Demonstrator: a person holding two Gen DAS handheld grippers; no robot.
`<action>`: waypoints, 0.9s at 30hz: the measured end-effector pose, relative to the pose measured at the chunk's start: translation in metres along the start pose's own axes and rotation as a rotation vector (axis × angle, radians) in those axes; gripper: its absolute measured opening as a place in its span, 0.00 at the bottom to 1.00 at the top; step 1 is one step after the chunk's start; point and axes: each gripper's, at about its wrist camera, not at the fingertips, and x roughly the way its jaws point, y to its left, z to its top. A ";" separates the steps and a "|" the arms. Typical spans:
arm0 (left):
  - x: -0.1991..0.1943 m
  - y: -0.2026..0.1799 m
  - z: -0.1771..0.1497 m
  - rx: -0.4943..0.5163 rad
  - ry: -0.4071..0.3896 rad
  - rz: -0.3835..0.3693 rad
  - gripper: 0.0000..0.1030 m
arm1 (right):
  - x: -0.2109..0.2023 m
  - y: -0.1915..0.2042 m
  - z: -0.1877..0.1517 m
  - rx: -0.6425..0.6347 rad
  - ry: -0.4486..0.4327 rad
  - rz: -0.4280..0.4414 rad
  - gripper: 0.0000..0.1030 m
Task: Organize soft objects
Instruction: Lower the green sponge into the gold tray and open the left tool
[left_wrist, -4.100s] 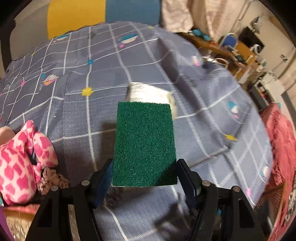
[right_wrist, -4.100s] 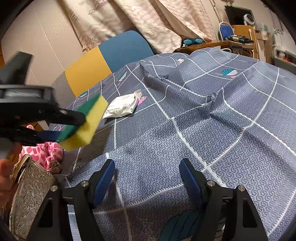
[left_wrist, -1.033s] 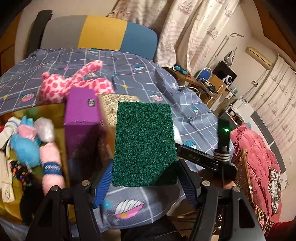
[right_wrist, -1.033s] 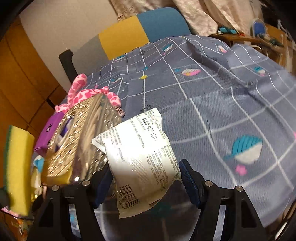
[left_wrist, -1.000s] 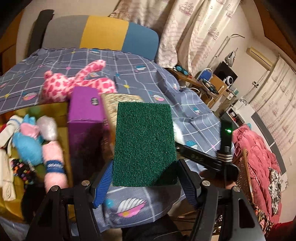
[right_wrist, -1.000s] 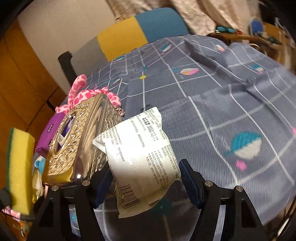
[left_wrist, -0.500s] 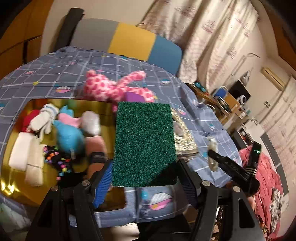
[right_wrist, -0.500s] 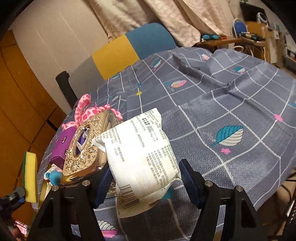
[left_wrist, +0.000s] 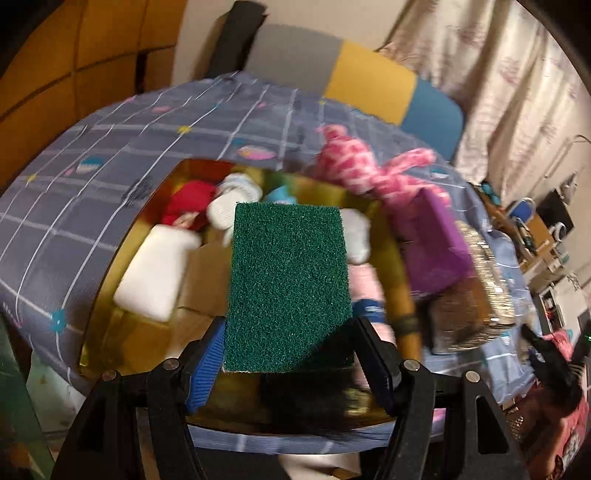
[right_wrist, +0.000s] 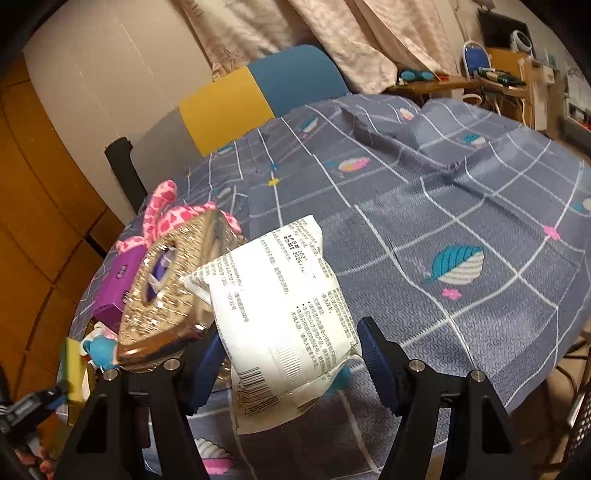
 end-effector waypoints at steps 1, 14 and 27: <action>0.005 0.006 0.000 -0.006 0.011 0.012 0.67 | -0.002 0.003 0.001 -0.003 -0.010 0.005 0.69; 0.008 0.032 -0.018 -0.065 0.064 0.080 0.75 | -0.022 0.047 0.011 -0.050 -0.067 0.089 0.69; -0.016 0.017 -0.023 0.035 -0.030 0.183 0.77 | -0.029 0.105 0.006 -0.175 -0.064 0.175 0.69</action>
